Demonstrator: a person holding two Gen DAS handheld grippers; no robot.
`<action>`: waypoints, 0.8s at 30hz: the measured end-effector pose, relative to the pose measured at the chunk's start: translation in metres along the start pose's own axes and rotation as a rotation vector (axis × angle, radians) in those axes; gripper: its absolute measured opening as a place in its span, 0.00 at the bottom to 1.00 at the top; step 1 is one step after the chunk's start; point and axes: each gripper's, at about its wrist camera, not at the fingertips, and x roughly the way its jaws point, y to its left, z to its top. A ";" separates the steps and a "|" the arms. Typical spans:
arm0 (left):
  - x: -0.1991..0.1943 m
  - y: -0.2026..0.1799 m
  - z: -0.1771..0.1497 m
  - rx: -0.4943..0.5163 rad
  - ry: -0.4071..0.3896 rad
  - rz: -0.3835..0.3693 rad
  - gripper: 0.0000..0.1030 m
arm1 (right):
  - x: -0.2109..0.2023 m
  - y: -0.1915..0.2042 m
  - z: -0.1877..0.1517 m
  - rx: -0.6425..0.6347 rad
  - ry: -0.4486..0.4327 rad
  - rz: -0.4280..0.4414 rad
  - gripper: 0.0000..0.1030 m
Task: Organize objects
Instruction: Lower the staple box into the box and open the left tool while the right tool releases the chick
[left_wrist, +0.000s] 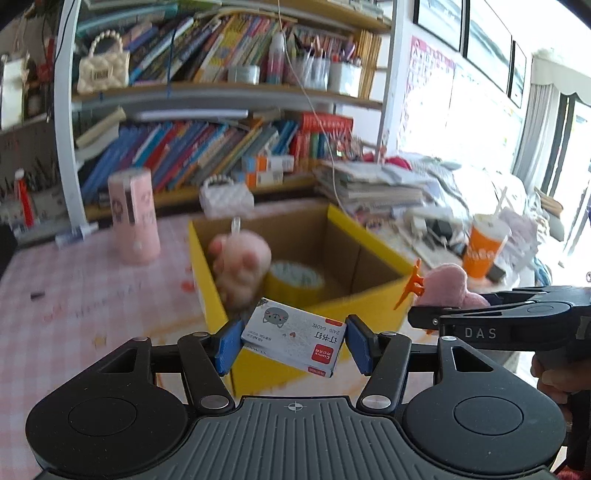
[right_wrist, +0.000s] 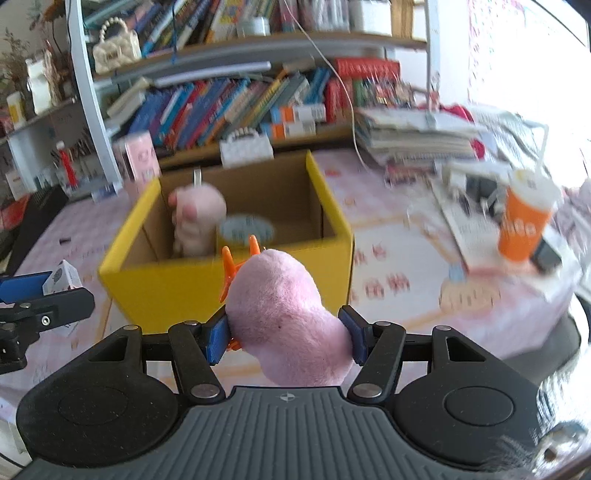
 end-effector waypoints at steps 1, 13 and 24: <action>0.004 -0.001 0.004 0.004 -0.009 0.006 0.57 | 0.003 -0.001 0.008 -0.007 -0.013 0.007 0.57; 0.070 -0.009 0.030 0.005 0.006 0.108 0.57 | 0.059 -0.014 0.083 -0.098 -0.092 0.086 0.57; 0.116 -0.008 0.032 0.034 0.079 0.184 0.57 | 0.121 0.003 0.100 -0.204 -0.015 0.163 0.57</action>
